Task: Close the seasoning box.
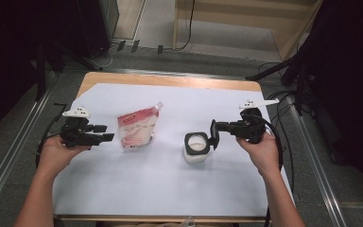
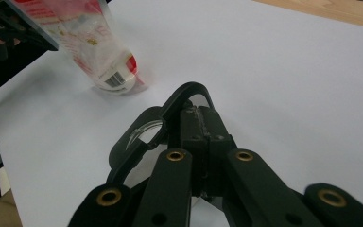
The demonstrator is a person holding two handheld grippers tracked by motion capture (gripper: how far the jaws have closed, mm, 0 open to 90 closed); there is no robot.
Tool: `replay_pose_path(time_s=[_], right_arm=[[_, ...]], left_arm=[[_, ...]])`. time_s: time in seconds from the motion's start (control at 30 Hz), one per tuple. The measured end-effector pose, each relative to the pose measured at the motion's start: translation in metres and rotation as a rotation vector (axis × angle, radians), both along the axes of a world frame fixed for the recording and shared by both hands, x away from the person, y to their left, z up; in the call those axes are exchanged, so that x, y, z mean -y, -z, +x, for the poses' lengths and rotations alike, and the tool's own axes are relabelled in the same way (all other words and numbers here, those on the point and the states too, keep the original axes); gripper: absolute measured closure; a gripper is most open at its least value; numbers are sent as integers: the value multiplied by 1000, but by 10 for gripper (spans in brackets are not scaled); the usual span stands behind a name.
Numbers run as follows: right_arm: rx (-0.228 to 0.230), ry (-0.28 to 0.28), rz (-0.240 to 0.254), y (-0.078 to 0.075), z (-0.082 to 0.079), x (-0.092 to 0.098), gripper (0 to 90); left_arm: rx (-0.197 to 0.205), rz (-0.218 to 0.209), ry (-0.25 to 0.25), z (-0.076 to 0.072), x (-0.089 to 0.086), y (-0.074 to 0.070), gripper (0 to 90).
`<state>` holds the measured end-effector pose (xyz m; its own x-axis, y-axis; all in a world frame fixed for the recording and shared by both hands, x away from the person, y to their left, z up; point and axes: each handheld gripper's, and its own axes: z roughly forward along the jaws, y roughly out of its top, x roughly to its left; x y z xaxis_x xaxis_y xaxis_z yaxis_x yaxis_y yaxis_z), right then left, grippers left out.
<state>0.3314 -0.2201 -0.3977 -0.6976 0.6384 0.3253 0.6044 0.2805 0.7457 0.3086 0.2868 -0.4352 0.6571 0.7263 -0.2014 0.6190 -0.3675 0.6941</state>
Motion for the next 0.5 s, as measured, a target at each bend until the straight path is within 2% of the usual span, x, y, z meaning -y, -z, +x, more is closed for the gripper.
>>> replay_pose_path(time_s=[0.2,0.33,0.43,0.5], right_arm=[[-3,-16,5,2,0,-4,900],[-7,-23,14,4,0,-7,900],[-10,-24,7,5,-1,-11,900],[-5,-30,3,6,-1,-14,900]], left_arm=[[10,9,-11,0,1,1,482],[-3,-21,-39,2,0,1,463],[-32,-59,-50,3,0,0,425],[-26,-50,-48,3,0,0,422]])
